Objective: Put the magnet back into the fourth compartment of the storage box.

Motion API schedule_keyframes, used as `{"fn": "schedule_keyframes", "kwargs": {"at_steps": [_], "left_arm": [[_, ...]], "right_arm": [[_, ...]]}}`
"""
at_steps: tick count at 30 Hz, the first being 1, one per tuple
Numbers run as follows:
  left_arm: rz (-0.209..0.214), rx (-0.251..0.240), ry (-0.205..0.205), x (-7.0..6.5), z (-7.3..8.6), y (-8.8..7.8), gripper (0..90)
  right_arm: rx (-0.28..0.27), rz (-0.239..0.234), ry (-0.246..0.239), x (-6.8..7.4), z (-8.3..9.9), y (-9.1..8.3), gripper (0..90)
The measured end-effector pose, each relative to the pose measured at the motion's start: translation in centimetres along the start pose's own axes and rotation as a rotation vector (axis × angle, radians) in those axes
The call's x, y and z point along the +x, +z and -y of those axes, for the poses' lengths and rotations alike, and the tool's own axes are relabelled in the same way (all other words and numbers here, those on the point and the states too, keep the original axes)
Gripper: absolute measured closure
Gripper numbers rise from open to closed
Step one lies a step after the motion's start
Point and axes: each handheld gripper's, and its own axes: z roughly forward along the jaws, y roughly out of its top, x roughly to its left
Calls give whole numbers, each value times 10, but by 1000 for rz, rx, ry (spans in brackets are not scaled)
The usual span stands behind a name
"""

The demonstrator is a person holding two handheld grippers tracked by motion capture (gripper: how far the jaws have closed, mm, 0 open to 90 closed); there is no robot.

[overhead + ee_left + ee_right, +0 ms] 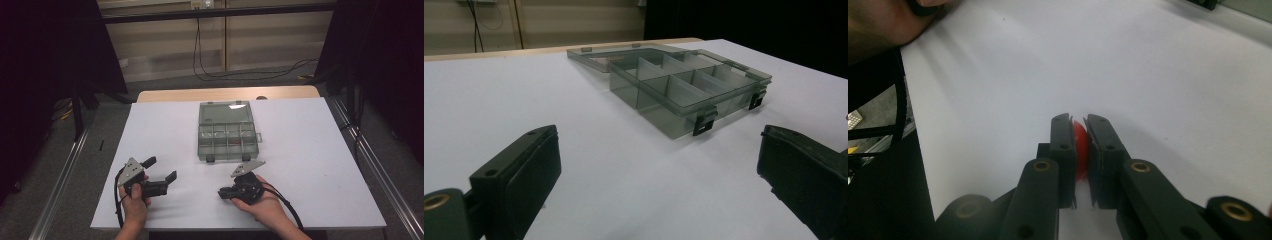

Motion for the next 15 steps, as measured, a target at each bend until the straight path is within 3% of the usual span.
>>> {"fn": "schedule_keyframes", "kwargs": {"at_steps": [15], "left_arm": [[-7,7,6,-1,0,0,40]], "right_arm": [[-29,16,-5,-3,-3,-10,832]]}}
